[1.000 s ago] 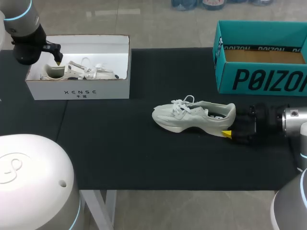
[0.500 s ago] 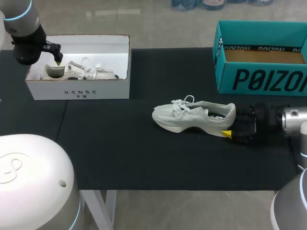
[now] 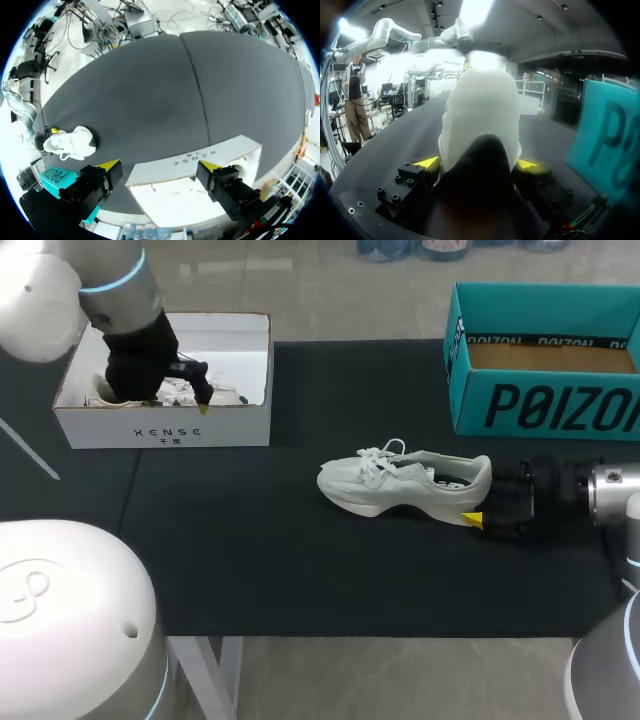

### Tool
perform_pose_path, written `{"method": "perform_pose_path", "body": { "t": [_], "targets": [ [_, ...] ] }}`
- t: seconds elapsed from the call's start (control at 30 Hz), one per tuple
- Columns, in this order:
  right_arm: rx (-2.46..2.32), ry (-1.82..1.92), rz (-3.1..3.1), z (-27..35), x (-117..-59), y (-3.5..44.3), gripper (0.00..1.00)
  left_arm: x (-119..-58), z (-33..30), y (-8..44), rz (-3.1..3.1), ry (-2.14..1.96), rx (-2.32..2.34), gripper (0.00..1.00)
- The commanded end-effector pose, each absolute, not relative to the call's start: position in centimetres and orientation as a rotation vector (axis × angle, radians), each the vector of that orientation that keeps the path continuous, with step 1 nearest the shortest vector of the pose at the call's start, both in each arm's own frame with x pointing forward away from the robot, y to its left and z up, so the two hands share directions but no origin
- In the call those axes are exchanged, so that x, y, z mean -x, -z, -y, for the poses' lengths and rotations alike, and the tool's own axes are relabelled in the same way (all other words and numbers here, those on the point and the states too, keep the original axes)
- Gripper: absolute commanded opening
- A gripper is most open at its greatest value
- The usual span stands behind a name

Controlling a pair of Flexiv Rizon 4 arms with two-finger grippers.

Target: Take the shoe out of the shoebox, open the shoe tongue, remove and reinsert the insole, then place the shoe into the shoebox

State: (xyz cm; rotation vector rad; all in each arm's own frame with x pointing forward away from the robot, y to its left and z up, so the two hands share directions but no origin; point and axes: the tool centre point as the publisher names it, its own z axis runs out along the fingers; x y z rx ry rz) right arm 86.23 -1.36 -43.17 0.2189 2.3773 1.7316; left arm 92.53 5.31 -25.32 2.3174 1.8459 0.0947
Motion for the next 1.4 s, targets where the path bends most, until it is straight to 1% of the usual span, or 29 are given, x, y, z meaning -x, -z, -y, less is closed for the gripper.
{"method": "perform_pose_path", "body": {
  "t": [0.03, 0.37, 1.0, 1.07, 1.13, 1.17, 1.23, 1.3, 1.4],
  "targets": [
    [-0.221, -1.727, -2.380, 1.2, -86.2, 43.5, 0.00, -90.7, -0.4, 24.1, -1.950, -0.191, -2.338, 1.00],
    [-0.221, -1.727, -2.380, 1.2, -86.2, 43.5, 0.00, -88.0, 4.4, 24.7, -2.091, -0.204, -2.279, 1.00],
    [-0.221, -1.727, -2.380, 1.2, -86.2, 43.5, 0.00, -88.0, 4.4, 24.7, -2.091, -0.204, -2.279, 1.00],
    [-0.221, -1.727, -2.380, 1.2, -86.2, 43.5, 0.00, -88.8, 5.3, 24.6, -2.434, -0.131, -1.770, 1.00],
    [-0.221, -1.727, -2.380, 1.2, -86.2, 43.5, 0.00, -88.3, 5.0, 23.7, -2.677, 0.220, -1.314, 1.00],
    [-0.221, -1.727, -2.380, 1.2, -86.2, 43.5, 0.00, -87.6, 4.9, 23.8, -2.726, 0.162, -1.126, 1.00],
    [-0.221, -1.727, -2.380, 1.2, -86.2, 43.5, 0.00, -86.0, 4.5, 23.3, -2.718, 0.172, -0.889, 1.00],
    [-0.221, -1.727, -2.380, 1.2, -86.2, 43.5, 0.00, -84.4, 4.9, 23.0, -2.673, 0.164, -0.825, 1.00],
    [-0.221, -1.727, -2.380, 1.2, -86.2, 43.5, 0.00, -83.1, 4.8, 23.2, -2.723, 0.220, -0.566, 1.00]
  ]
}}
